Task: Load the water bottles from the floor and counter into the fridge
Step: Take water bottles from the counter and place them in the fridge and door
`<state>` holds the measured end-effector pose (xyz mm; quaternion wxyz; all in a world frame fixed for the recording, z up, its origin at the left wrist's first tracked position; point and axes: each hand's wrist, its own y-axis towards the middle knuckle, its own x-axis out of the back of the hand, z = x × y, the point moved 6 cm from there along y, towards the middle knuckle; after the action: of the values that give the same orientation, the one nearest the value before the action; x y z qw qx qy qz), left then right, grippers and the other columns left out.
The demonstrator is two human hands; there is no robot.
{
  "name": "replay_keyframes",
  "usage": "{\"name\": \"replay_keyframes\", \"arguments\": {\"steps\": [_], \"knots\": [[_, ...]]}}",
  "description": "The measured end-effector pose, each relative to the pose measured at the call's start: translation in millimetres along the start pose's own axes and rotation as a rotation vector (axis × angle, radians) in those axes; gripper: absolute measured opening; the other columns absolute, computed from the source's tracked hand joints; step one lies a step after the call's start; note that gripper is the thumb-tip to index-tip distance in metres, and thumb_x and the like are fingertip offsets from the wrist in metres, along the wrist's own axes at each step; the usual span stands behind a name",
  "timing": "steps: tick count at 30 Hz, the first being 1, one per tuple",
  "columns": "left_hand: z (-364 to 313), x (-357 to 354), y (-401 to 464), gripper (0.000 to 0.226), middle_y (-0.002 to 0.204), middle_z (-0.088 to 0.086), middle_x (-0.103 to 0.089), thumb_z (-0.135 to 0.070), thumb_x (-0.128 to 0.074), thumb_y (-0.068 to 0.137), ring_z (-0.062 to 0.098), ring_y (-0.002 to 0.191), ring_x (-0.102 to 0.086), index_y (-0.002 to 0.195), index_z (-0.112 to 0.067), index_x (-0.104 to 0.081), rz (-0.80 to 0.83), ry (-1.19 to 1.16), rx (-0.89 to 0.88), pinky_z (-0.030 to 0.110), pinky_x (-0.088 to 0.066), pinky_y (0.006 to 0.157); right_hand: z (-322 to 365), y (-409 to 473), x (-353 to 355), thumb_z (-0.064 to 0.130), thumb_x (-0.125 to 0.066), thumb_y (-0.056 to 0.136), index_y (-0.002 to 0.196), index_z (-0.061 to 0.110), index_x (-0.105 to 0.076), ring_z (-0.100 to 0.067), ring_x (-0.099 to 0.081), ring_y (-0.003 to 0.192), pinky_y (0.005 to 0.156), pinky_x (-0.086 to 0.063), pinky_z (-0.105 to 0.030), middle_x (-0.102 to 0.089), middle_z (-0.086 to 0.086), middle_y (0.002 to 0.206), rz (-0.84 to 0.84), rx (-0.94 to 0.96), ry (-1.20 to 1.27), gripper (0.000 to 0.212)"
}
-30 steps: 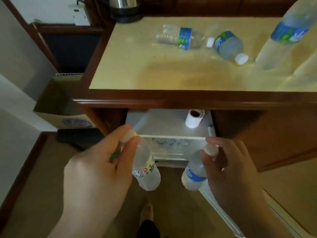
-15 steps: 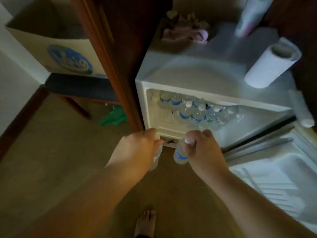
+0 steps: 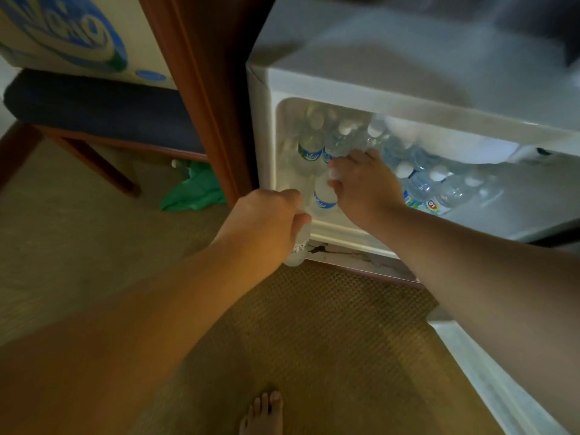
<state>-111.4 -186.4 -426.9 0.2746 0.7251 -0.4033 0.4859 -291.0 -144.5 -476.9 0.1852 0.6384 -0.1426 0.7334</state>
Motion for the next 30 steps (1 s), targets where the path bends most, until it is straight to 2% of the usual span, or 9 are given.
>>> {"name": "replay_keyframes", "arguments": {"steps": [2,6,13,16,18,21,24,26,30], "knots": [[7.4,-5.5,9.7,0.026,0.091,0.0,-0.068,-0.042,-0.051,0.102,0.017,0.082,-0.065,0.109,-0.019,-0.063,0.014,0.001,0.011,0.039,-0.058,0.074,-0.1,10.1,-5.4,0.029,-0.061,0.096,0.121,0.014,-0.067,-0.035,-0.047,0.115,0.091,-0.039,-0.043,-0.065,-0.009,0.114,-0.059,0.054,-0.138,0.03],[13.8,-9.7,29.0,0.02,0.086,0.0,-0.065,-0.037,-0.054,0.102,0.018,0.081,-0.065,0.103,-0.019,-0.063,-0.01,-0.037,-0.016,0.04,-0.059,0.074,-6.4,27.6,-12.8,0.026,-0.065,0.093,0.116,0.015,-0.069,-0.035,-0.05,0.115,0.092,-0.033,-0.043,-0.068,-0.008,0.112,-0.096,0.035,-0.202,0.026],[7.3,-10.5,71.2,0.019,0.09,0.002,-0.066,-0.03,-0.055,0.102,0.015,0.082,-0.064,0.107,-0.014,-0.063,-0.03,-0.027,-0.104,0.031,-0.054,0.073,-18.9,54.9,-16.4,0.012,-0.071,0.082,0.104,0.01,-0.07,-0.039,-0.054,0.109,0.094,-0.037,-0.043,-0.07,-0.014,0.101,-0.131,-0.042,-0.241,0.022],[3.8,-19.6,91.7,0.02,0.103,0.007,-0.068,-0.02,-0.06,0.1,0.021,0.094,-0.064,0.117,-0.011,-0.063,-0.004,0.056,-0.04,0.026,-0.04,0.07,-22.1,55.5,-15.9,0.014,-0.066,0.088,0.11,0.014,-0.071,-0.04,-0.056,0.109,0.105,-0.035,-0.044,-0.071,-0.013,0.102,-0.133,-0.058,-0.223,0.022],[2.3,-28.1,103.2,0.02,0.106,0.009,-0.068,-0.013,-0.061,0.099,0.023,0.097,-0.065,0.118,-0.009,-0.064,0.044,0.123,0.021,0.026,-0.038,0.07,-24.0,50.9,-16.1,0.015,-0.066,0.089,0.115,0.016,-0.07,-0.04,-0.057,0.111,0.114,-0.03,-0.047,-0.072,-0.012,0.103,-0.15,-0.056,-0.177,0.026],[-3.0,-35.2,118.8,0.015,0.098,0.009,-0.066,-0.007,-0.056,0.1,0.024,0.094,-0.065,0.113,-0.005,-0.064,0.095,0.198,0.037,0.027,-0.036,0.07,-30.0,39.4,-18.0,0.007,-0.071,0.08,0.126,0.013,-0.067,-0.041,-0.059,0.114,0.118,-0.025,-0.054,-0.073,-0.014,0.112,-0.174,-0.035,-0.115,0.046],[-7.4,-34.0,131.2,0.013,0.086,0.003,-0.053,-0.007,-0.056,0.099,0.019,0.084,-0.055,0.111,-0.007,-0.061,0.105,0.301,0.021,0.029,-0.032,0.071,-34.7,25.4,-16.4,0.0,-0.069,0.076,0.133,0.009,-0.064,-0.041,-0.057,0.123,0.119,-0.023,-0.058,-0.068,-0.016,0.128,-0.183,-0.041,-0.068,0.058],[-10.8,-33.3,139.1,0.016,0.091,0.006,-0.056,-0.009,-0.058,0.098,0.019,0.083,-0.051,0.114,-0.007,-0.059,0.126,0.359,0.012,0.03,-0.037,0.071,-36.6,14.2,-15.8,0.0,-0.068,0.076,0.134,0.009,-0.063,-0.04,-0.055,0.127,0.12,-0.023,-0.059,-0.065,-0.015,0.133,-0.189,-0.06,-0.044,0.059],[-14.6,-35.8,155.3,0.018,0.107,0.014,-0.064,-0.007,-0.06,0.097,0.029,0.101,-0.065,0.115,-0.003,-0.058,0.186,0.391,0.018,0.032,-0.05,0.083,-37.0,-10.4,-20.8,0.002,-0.069,0.076,0.136,0.012,-0.06,-0.038,-0.05,0.132,0.121,-0.024,-0.057,-0.058,-0.013,0.143,-0.189,-0.081,0.038,0.062]]}}
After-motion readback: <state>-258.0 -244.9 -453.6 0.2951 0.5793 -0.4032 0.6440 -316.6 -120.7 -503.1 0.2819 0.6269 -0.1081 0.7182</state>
